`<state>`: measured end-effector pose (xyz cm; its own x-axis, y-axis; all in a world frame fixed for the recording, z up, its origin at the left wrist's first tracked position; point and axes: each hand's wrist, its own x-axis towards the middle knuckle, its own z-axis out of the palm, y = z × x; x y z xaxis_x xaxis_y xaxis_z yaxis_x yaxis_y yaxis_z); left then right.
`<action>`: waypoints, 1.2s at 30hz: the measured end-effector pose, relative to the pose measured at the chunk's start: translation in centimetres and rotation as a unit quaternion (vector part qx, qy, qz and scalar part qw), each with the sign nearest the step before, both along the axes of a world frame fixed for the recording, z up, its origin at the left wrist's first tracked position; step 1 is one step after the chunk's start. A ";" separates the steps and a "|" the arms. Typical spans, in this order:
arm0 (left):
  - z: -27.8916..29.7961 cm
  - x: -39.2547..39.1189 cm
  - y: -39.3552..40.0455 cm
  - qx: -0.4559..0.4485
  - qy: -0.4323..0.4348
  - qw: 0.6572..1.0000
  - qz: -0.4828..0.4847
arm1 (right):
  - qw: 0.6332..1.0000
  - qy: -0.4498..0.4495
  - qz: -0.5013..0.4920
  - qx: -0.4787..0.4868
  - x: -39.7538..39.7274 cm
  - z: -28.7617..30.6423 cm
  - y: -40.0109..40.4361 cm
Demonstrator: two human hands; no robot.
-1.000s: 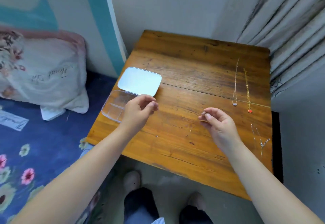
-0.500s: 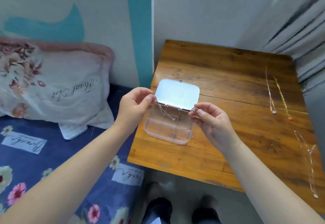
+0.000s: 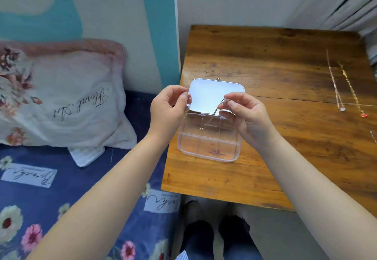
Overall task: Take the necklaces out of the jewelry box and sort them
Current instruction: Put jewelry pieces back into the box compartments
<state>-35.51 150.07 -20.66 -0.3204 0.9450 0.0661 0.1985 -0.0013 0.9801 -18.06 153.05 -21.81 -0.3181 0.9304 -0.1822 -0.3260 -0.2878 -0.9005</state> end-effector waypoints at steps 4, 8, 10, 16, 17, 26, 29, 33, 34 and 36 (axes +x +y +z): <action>-0.4 -0.9 0.4 -0.010 -0.041 0.999 0.020 | 1.000 -0.001 0.000 -0.009 -0.9 -0.6 0.4; -0.2 -1.2 0.9 -0.007 -0.060 0.998 0.019 | 1.000 0.019 -0.008 -0.014 -1.0 -0.7 1.2; 0.0 -1.3 1.1 0.001 -0.067 0.998 0.011 | 1.000 0.021 -0.012 -0.017 -0.9 -0.8 1.5; 0.9 -1.5 1.6 0.024 -0.079 0.997 -0.007 | 0.996 -0.054 -0.044 -0.051 -1.1 -2.9 1.6; 0.8 -1.5 1.7 0.025 -0.077 0.997 -0.010 | 0.995 -0.066 -0.047 -0.061 -1.2 -3.4 1.7; -6.2 -1.0 1.5 -0.145 0.047 0.987 -0.046 | 0.950 -0.265 -0.071 -0.150 -2.6 -9.8 1.6; -8.8 -0.2 1.9 -0.179 0.129 0.972 -0.081 | 0.920 -0.366 -0.048 -0.133 -3.0 -11.4 1.7; -11.5 0.1 2.4 -0.237 0.244 0.936 -0.089 | 0.884 -0.464 -0.031 -0.057 -2.8 -11.8 1.3; -12.0 0.1 2.6 -0.247 0.271 0.926 -0.087 | 0.881 -0.469 -0.039 -0.042 -2.3 -11.7 0.9; -12.8 0.1 2.6 -0.251 0.325 0.906 -0.101 | 0.878 -0.474 -0.053 -0.029 -0.9 -11.4 0.2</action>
